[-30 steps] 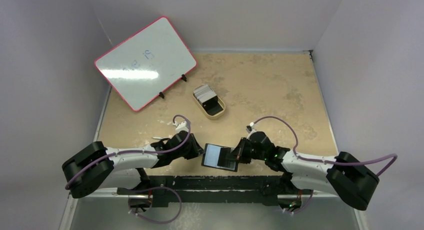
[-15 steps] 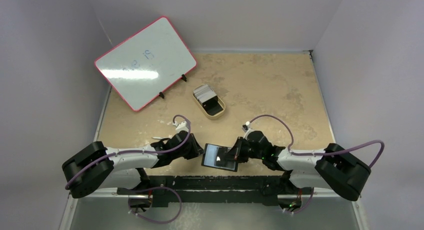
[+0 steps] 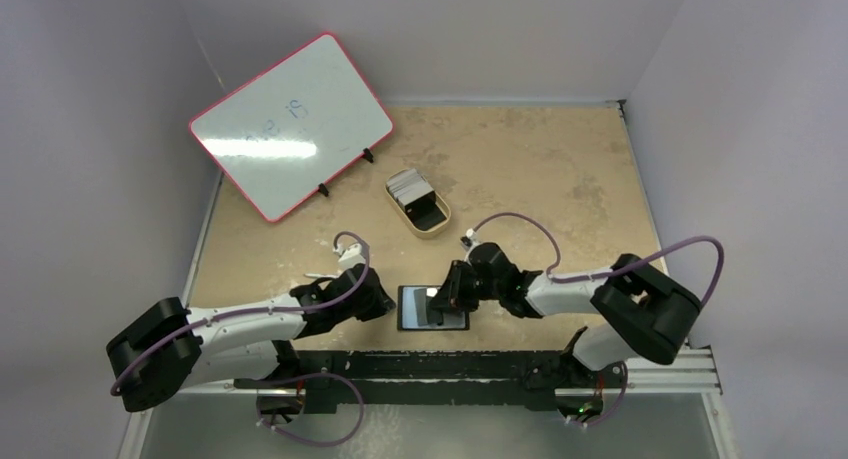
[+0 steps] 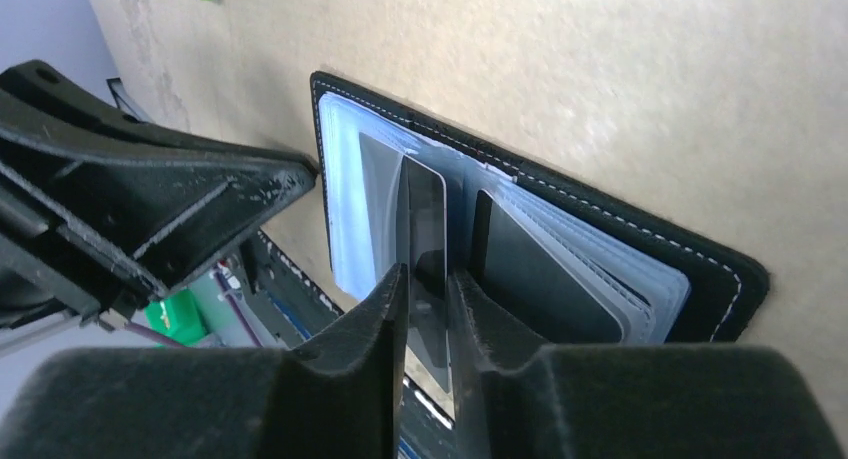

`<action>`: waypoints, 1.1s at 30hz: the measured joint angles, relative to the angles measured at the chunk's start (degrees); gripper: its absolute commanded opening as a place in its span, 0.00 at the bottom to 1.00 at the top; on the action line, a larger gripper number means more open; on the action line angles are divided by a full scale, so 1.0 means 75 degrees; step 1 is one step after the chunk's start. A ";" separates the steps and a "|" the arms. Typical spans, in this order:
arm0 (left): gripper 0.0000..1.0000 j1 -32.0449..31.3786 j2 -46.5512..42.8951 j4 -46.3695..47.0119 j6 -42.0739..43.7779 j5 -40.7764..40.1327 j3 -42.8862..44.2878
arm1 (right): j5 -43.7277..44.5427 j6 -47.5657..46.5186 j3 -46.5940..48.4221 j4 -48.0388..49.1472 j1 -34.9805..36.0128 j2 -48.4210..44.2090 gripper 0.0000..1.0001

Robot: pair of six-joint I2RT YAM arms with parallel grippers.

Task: Put the credit cards into the card holder
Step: Insert the credit card into the card holder.

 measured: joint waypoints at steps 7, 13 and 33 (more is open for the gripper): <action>0.09 0.0000 0.0009 -0.0076 -0.0015 -0.0050 0.0003 | 0.0079 -0.0501 0.0775 -0.0906 0.0000 0.0204 0.43; 0.10 0.0003 0.0009 -0.0271 0.0009 -0.0064 0.0108 | 0.0574 -0.0804 0.1067 -0.2090 0.0000 -0.0373 0.41; 0.11 0.0003 0.0294 0.0000 0.0073 0.0353 0.0490 | 0.1166 -0.0918 0.1265 -0.2987 0.0000 -0.0898 0.38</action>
